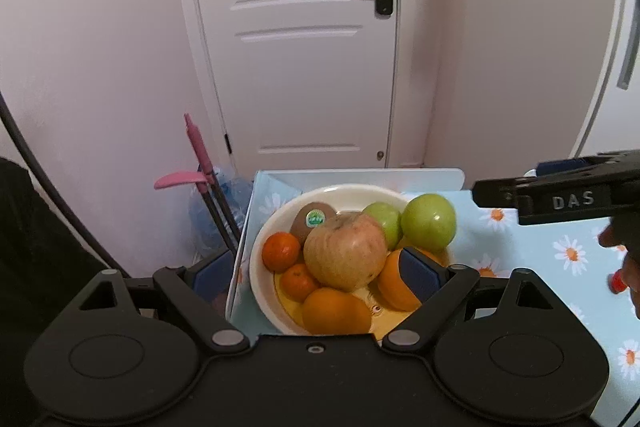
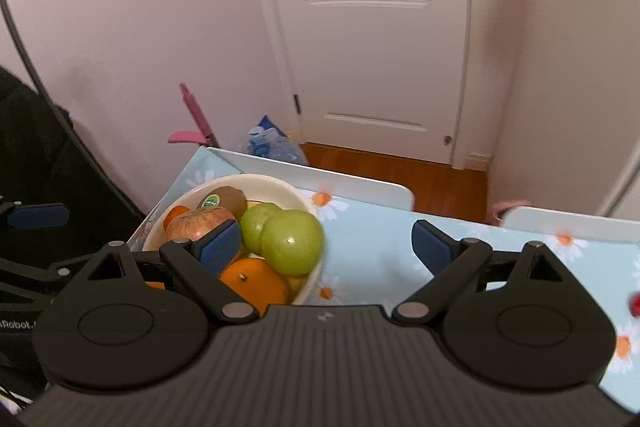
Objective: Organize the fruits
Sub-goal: 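Move both tools back toward the cherry tomatoes on the table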
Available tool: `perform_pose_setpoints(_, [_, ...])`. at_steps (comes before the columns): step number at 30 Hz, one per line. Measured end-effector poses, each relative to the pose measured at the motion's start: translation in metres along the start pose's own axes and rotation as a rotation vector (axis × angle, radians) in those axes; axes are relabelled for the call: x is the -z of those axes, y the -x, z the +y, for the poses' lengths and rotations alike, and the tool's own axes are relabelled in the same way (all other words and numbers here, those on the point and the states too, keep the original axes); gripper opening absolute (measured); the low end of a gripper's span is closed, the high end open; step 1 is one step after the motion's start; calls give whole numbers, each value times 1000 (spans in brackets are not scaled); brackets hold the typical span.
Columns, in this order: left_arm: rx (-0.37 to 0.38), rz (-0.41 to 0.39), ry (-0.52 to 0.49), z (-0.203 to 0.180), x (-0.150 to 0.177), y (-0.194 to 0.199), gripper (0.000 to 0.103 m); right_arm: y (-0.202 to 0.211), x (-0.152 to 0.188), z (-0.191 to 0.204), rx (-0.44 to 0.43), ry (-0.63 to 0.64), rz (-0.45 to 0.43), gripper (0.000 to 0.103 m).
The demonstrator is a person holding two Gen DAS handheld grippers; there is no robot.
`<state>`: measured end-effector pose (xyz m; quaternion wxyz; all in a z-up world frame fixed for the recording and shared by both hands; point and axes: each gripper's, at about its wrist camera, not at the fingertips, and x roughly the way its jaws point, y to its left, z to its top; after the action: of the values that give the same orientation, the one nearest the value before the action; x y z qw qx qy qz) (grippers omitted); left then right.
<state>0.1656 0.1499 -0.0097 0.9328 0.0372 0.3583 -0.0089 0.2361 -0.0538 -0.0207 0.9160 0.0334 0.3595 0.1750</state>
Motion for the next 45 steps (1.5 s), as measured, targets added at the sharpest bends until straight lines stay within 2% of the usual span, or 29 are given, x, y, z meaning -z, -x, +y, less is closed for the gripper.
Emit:
perform_pose_setpoints(5, [37, -10, -19, -9, -5, 7, 94, 30, 3, -13, 56, -40, -15, 103])
perform_pose_setpoints(11, [37, -25, -66, -39, -6, 20, 94, 64, 15, -45, 77, -73, -34, 103])
perform_pose_setpoints(18, [-10, -34, -72, -89, 0, 40, 95, 112, 39, -94, 84, -91, -53, 103])
perform_pose_setpoints(21, [-1, -29, -42, -116, 4, 48, 95, 130, 47, -121, 90, -86, -54, 103])
perform_pose_setpoints(25, [12, -30, -54, -155, 7, 52, 95, 147, 58, -157, 102, -88, -53, 103])
perform_pose_setpoints(33, [64, -16, -51, -228, 18, 40, 95, 157, 75, -225, 111, -38, -33, 103])
perform_pose_setpoints(45, [148, 43, -115, -322, 43, -9, 93, 122, 95, -302, 84, 61, 9, 103])
